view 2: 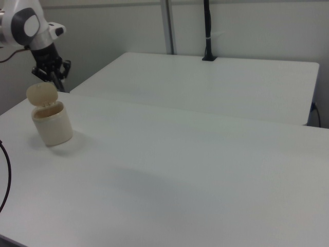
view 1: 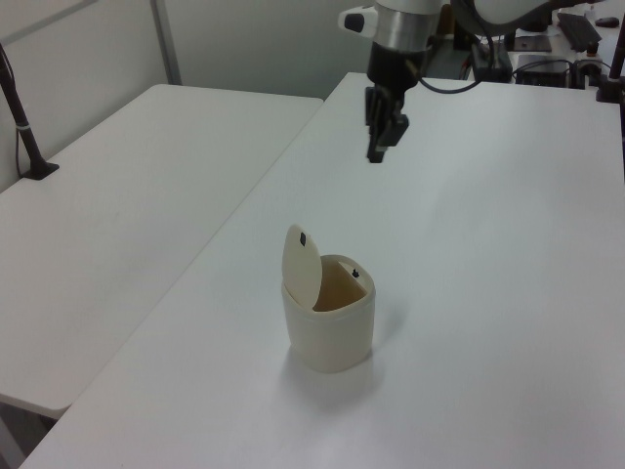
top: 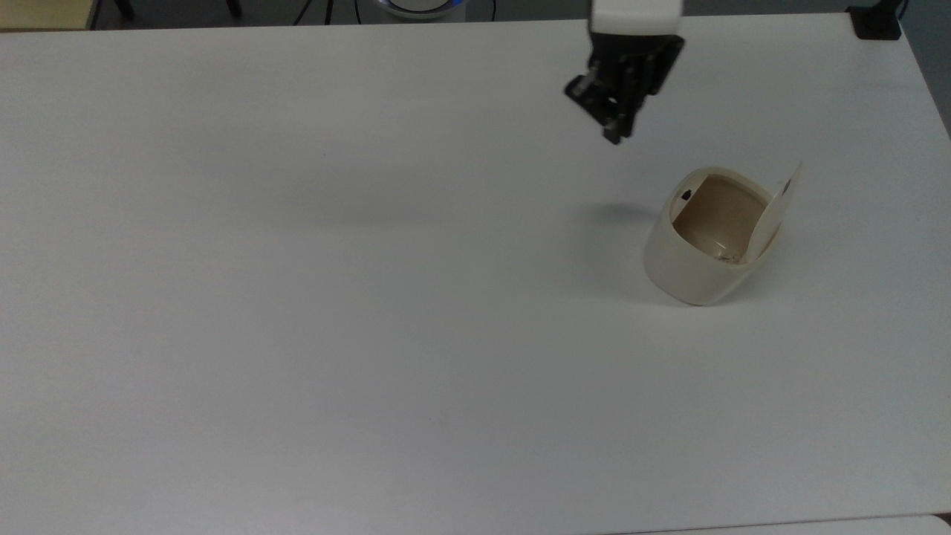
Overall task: Close the trash bin
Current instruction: 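Move the gripper over to the open lid of the cream bin, then lower the gripper beside the raised lid's outer face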
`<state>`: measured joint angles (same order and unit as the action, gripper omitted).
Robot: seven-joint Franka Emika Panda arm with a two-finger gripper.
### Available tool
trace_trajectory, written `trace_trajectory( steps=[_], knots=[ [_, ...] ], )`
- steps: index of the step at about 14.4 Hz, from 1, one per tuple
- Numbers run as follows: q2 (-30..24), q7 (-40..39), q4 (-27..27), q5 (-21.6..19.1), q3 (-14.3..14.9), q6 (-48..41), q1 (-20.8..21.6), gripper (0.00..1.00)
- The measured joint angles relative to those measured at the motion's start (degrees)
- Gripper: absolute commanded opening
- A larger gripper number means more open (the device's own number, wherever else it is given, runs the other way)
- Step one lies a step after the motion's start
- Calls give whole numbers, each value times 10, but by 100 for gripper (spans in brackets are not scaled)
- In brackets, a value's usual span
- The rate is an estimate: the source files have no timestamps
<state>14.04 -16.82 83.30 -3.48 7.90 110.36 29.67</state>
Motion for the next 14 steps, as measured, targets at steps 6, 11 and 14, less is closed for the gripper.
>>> trace_trajectory(
  steps=[6, 11, 14],
  knots=[
    [80, 61, -64, 0, 0, 135, 59, 5],
    [100, 68, -69, 0, 0, 187, 89, 0],
    [116, 70, -69, 0, 0, 206, 95, 0]
  ],
)
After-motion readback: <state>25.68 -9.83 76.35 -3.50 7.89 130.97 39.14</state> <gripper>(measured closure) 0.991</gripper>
